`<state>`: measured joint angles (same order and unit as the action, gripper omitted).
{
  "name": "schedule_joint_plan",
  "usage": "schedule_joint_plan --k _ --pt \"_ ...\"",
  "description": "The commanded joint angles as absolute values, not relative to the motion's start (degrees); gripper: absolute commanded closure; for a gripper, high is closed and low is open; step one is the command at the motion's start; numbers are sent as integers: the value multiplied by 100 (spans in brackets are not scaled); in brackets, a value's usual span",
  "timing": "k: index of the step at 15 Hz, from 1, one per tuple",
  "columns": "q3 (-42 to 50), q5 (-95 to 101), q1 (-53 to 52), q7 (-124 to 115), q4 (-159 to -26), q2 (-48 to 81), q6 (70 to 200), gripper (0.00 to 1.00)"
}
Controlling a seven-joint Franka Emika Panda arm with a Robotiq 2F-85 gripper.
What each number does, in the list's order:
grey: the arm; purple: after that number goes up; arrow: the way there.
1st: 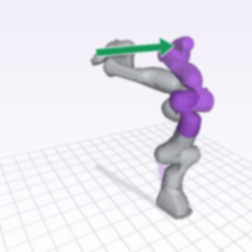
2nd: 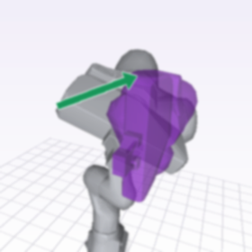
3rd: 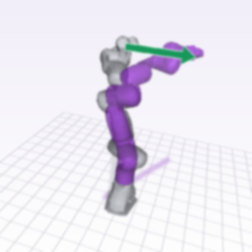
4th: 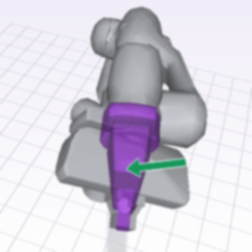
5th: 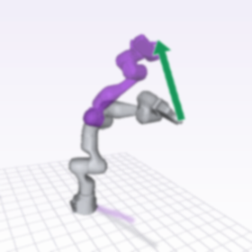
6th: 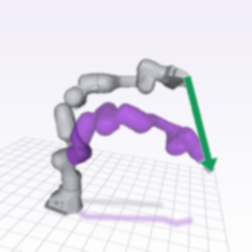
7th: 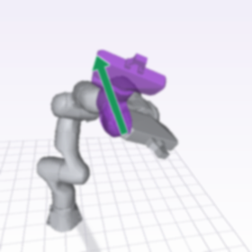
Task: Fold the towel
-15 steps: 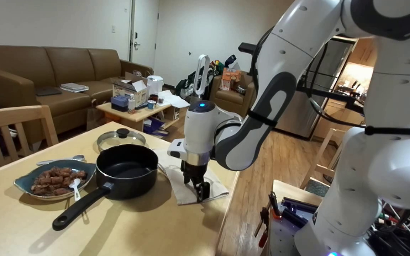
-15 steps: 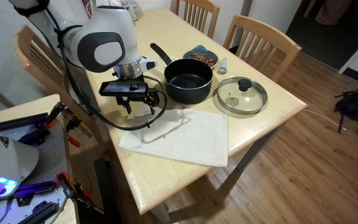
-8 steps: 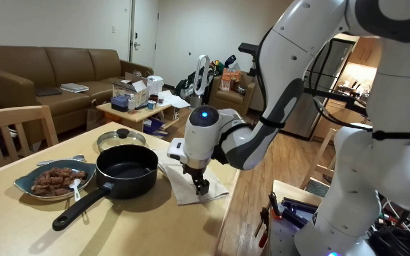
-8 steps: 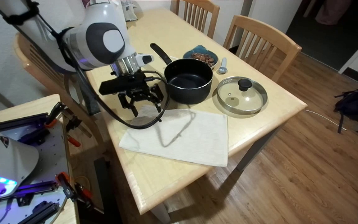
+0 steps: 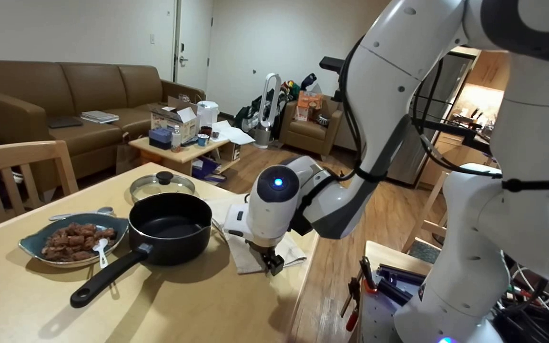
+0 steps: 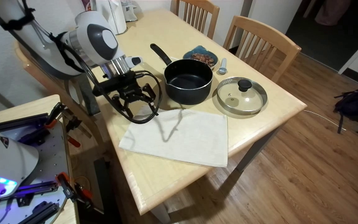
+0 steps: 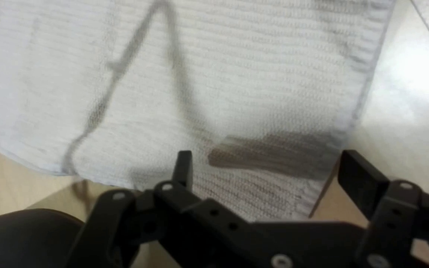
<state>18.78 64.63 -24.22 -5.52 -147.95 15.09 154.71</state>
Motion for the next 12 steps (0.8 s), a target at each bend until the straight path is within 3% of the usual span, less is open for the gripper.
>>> schedule_joint_plan --k 1,4,5,12 --pt "2064 7210 -2711 -1606 -14710 1434 15047 0" --pt "2022 7779 -2962 -2371 -14666 1607 14476 0" --pt "1113 8066 -2197 -2611 -14651 1559 14071 0" --pt "-327 8018 -1566 -2597 -14729 1529 13451 0"
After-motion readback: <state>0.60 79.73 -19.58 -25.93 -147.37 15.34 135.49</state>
